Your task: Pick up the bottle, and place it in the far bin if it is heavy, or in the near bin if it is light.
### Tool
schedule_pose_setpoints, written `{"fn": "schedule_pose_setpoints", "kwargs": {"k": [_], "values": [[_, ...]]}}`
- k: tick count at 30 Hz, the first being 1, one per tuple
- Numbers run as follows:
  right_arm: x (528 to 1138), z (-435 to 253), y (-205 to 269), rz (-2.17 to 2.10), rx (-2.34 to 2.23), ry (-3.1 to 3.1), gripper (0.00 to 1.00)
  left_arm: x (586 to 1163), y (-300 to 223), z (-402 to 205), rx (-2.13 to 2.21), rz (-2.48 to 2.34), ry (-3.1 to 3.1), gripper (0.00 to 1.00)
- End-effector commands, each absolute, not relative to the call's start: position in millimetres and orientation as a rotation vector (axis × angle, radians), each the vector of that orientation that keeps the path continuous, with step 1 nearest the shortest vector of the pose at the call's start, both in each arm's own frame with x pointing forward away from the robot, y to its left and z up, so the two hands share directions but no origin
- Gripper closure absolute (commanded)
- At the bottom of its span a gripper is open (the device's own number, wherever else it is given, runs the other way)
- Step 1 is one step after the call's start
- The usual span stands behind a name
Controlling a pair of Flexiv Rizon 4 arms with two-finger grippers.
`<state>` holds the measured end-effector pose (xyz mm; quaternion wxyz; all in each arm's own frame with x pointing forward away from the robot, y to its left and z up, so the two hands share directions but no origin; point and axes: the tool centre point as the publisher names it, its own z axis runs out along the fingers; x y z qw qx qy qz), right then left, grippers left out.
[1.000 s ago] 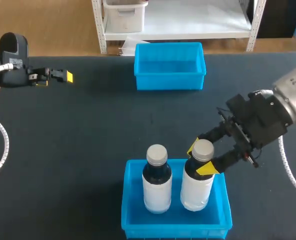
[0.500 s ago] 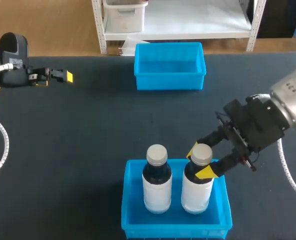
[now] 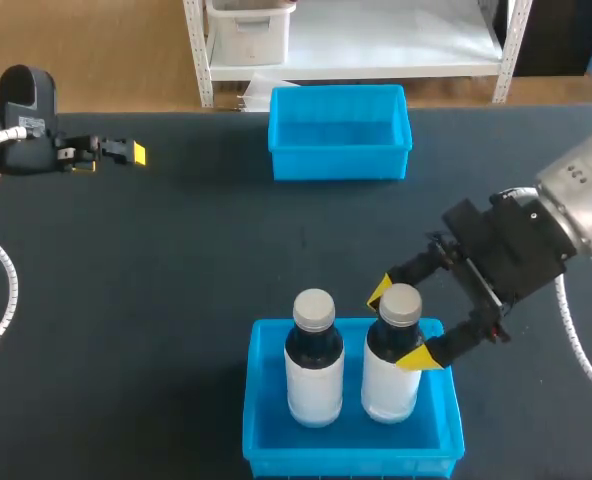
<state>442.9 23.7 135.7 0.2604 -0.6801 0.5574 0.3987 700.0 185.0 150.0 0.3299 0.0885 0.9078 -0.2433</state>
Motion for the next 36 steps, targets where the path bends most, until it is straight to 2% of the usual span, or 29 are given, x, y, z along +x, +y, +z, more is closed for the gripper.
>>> {"fn": "schedule_pose_setpoints", "kwargs": {"k": [1, 11, 21, 36], "values": [[443.3, 137.1, 20.7, 1.072, -1.838, 1.518, 0.00, 700.0, 185.0, 150.0, 0.231, -0.636, 2.374, 0.00], [466.8, 131.7, -15.7, 1.014, -1.814, 1.641, 0.00, 700.0, 185.0, 150.0, 0.231, -0.636, 2.374, 0.00], [533.8, 133.6, -69.7, 0.903, -1.633, 1.825, 0.00, 700.0, 185.0, 150.0, 0.231, -0.636, 2.374, 0.00], [655.7, 119.2, -64.7, 0.871, -1.593, 1.884, 0.00, 700.0, 185.0, 150.0, 0.231, -0.636, 2.374, 0.00]]}}
